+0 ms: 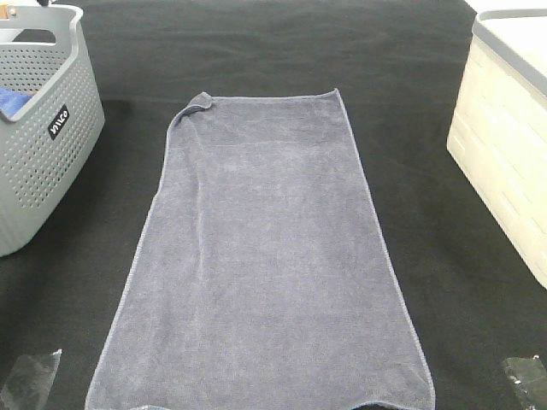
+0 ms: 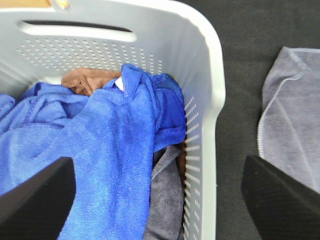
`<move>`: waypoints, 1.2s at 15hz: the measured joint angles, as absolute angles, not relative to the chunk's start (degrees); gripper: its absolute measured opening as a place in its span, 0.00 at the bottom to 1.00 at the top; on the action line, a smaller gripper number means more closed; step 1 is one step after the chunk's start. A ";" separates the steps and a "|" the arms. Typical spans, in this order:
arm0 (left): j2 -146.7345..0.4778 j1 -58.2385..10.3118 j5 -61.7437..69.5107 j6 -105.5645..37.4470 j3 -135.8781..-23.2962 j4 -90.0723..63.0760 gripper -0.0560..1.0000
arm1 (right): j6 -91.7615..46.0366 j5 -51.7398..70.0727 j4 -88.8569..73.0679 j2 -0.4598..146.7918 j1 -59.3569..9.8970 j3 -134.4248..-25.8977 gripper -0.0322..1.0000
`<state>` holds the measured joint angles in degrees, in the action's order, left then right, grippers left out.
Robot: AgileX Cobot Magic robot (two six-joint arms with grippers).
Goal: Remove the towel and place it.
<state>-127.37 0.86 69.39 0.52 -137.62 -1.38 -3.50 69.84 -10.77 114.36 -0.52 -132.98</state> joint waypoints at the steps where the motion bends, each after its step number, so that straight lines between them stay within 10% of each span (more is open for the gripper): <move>1: -125.88 0.86 69.44 0.34 -137.45 -1.43 0.85 | -3.27 69.84 -10.08 111.96 -0.06 -130.58 0.79; 9: -91.62 0.86 66.81 2.06 -96.37 3.09 0.85 | -2.01 69.84 -10.26 72.08 -0.11 -79.07 0.78; 18: -42.46 0.86 57.47 7.28 -53.06 4.64 0.85 | -4.41 69.96 -10.26 29.11 -0.11 -44.52 0.77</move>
<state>-42.46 0.86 57.47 7.28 -53.06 4.64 -4.41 69.96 -10.26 29.11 -0.11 -44.52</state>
